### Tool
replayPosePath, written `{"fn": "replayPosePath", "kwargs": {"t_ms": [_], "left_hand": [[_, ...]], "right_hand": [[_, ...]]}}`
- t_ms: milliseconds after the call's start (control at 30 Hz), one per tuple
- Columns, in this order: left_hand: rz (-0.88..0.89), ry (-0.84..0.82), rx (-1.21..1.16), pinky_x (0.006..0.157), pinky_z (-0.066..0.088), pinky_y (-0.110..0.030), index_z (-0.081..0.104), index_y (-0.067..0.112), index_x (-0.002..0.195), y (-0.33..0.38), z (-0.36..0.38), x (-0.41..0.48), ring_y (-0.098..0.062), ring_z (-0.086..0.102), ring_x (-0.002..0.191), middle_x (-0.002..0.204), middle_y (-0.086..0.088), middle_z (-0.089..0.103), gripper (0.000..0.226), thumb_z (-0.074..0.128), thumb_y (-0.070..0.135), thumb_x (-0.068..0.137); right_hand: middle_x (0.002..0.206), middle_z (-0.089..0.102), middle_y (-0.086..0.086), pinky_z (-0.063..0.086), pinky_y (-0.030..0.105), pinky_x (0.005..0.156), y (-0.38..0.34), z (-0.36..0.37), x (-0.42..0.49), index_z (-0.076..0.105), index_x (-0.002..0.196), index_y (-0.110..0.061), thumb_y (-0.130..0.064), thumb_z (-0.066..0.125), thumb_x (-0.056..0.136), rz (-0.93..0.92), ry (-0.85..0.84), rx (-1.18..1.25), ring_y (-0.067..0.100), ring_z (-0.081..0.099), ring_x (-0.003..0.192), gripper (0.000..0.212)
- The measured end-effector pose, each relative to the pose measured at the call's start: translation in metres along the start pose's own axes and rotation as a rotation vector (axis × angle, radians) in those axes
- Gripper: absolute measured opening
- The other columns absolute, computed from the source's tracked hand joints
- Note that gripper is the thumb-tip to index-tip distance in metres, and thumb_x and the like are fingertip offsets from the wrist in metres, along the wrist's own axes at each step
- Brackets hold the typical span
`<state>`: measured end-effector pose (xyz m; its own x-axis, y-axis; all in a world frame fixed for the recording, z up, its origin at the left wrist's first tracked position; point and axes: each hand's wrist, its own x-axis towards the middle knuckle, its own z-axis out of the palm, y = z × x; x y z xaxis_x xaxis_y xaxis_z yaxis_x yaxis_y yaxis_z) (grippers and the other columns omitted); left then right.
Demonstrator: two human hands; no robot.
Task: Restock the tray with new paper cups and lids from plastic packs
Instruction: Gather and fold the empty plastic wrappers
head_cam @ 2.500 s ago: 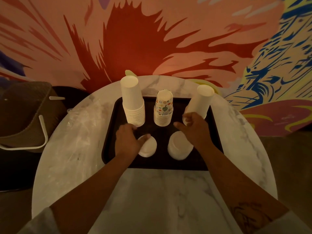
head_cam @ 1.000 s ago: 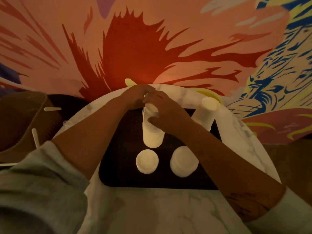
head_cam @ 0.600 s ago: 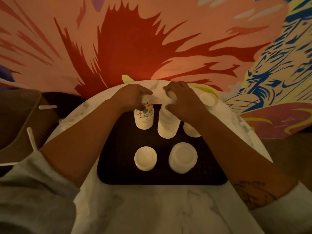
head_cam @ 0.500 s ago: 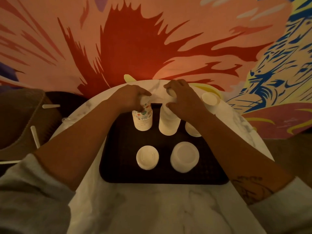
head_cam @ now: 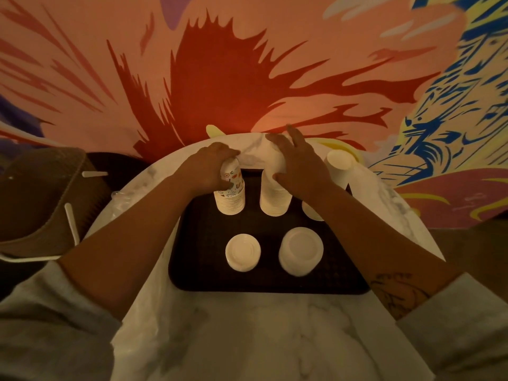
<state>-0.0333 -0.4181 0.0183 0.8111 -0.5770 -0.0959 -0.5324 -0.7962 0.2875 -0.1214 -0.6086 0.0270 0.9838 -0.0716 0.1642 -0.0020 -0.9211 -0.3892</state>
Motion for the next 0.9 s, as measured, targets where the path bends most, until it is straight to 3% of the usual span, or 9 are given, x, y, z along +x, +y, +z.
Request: {"fn": "replayPosePath", "kwargs": {"t_ms": [100,233,400,500,633,733,900], "left_hand": [[-0.028,0.155,0.060,0.112,0.026,-0.051,0.024,0.026,0.145,-0.001,0.005,-0.013,-0.033,0.021,0.141,0.156,-0.008,0.019,0.091,0.076,0.038,0.071],[-0.012,0.335,0.084,0.113,0.020,-0.051,0.027,0.023,0.144,0.004,0.016,-0.036,-0.031,0.017,0.143,0.156,-0.008,0.015,0.086,0.072,0.040,0.074],[-0.017,0.346,0.100,0.111,0.024,-0.046,0.041,0.022,0.137,0.008,0.040,-0.078,-0.028,0.025,0.139,0.153,-0.006,0.025,0.066,0.068,0.033,0.078],[-0.004,0.277,0.110,0.107,0.031,-0.043,0.050,0.021,0.130,0.009,0.049,-0.099,-0.025,0.037,0.132,0.145,-0.006,0.039,0.050,0.063,0.031,0.083],[0.031,0.116,0.074,0.103,0.037,-0.036,0.055,0.022,0.123,0.021,0.054,-0.122,-0.018,0.047,0.121,0.132,-0.001,0.050,0.037,0.057,0.031,0.088],[0.038,0.007,0.073,0.101,0.042,-0.037,0.057,0.022,0.121,0.029,0.058,-0.138,-0.017,0.050,0.116,0.126,-0.001,0.054,0.035,0.057,0.033,0.088],[0.036,-0.151,0.107,0.098,0.046,-0.036,0.054,0.021,0.124,0.041,0.049,-0.159,-0.020,0.053,0.114,0.129,-0.004,0.052,0.042,0.061,0.037,0.085]], "right_hand": [[0.158,0.002,0.008,0.045,0.044,0.098,-0.002,-0.004,-0.021,0.018,0.146,-0.035,-0.025,0.069,0.081,-0.038,0.097,-0.078,0.034,0.017,0.143,0.083],[0.145,0.037,0.016,0.055,0.041,0.077,0.002,0.003,-0.056,0.036,0.140,-0.023,-0.025,0.072,0.076,-0.094,0.322,-0.049,0.036,0.042,0.127,0.073],[0.129,0.052,0.017,0.058,0.047,0.076,0.021,0.029,-0.098,0.048,0.128,-0.016,-0.021,0.076,0.074,-0.056,0.297,-0.022,0.035,0.054,0.116,0.062],[0.127,0.056,0.017,0.055,0.052,0.082,0.020,0.036,-0.118,0.055,0.124,-0.013,-0.020,0.075,0.076,0.015,0.212,-0.047,0.035,0.055,0.116,0.053],[0.137,0.049,0.011,0.047,0.042,0.100,0.012,0.034,-0.145,0.051,0.131,-0.015,-0.028,0.062,0.087,0.144,0.088,-0.070,0.028,0.046,0.127,0.047],[0.135,0.049,0.010,0.043,0.038,0.100,0.005,0.027,-0.162,0.049,0.131,-0.015,-0.035,0.059,0.088,0.195,0.032,-0.096,0.026,0.044,0.126,0.049],[0.135,0.045,0.008,0.041,0.042,0.103,-0.014,0.008,-0.179,0.044,0.134,-0.019,-0.042,0.056,0.088,0.259,-0.113,-0.168,0.026,0.041,0.125,0.053]]}}
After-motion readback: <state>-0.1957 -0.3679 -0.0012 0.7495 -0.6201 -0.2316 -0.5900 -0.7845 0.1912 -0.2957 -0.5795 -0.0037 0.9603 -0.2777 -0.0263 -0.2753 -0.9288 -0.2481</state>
